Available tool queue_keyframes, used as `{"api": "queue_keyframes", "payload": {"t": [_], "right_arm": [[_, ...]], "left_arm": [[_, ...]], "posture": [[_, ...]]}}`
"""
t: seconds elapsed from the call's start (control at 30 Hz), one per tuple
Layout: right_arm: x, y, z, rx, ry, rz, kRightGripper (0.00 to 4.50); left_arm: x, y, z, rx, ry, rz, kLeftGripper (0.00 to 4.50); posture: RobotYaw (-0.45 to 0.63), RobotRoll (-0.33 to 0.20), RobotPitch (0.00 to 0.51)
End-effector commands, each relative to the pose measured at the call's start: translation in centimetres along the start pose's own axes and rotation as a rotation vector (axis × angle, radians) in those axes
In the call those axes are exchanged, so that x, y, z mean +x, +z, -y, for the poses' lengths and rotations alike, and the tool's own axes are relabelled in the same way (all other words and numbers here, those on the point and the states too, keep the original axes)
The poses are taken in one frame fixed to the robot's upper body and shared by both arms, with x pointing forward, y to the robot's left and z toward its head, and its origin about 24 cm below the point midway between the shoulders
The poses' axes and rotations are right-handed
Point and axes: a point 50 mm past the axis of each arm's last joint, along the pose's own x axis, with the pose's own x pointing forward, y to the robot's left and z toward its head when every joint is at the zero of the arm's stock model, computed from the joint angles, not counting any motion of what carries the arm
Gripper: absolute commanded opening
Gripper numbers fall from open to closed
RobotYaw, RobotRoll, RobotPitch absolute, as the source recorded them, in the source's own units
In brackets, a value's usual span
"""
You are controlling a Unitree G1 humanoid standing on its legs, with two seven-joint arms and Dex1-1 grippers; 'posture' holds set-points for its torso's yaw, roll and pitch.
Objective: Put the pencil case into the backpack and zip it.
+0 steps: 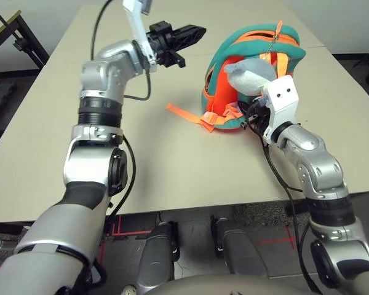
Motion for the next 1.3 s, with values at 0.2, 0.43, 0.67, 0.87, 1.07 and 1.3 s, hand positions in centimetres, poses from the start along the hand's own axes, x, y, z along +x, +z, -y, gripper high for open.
{"api": "queue_keyframes", "payload": {"t": [0.2,0.43,0.67,0.87,1.07,1.3], "right_arm": [[0.6,-1.4,-1.0,0.014,0.066,-0.063,0.38],[0.6,-1.5,-1.0,0.013,0.059,-0.063,0.38],[0.6,-1.4,-1.0,0.014,0.052,-0.059,0.38],[0.6,-1.3,-1.0,0.015,0.048,-0.058,0.38],[0.6,-1.2,-1.1,0.015,0.046,-0.054,0.38],[0.6,-1.2,-1.1,0.015,0.042,-0.053,0.38]], "left_arm": [[0.2,0.3,3.3,0.06,-0.135,-0.089,4.5],[1.6,-1.8,3.8,0.083,-0.168,-0.172,4.5],[3.1,-3.3,4.3,0.06,-0.211,-0.202,4.5],[4.7,-5.0,4.2,0.069,-0.225,-0.257,4.5],[5.7,-5.9,4.1,0.068,-0.226,-0.268,4.5],[6.3,-5.7,3.6,0.052,-0.193,-0.223,4.15]], "posture": [[-0.1,0.0,0.148],[-0.11,0.0,0.147],[-0.13,0.0,0.146],[-0.14,0.0,0.146],[-0.14,0.0,0.146],[-0.14,0.0,0.146]]}}
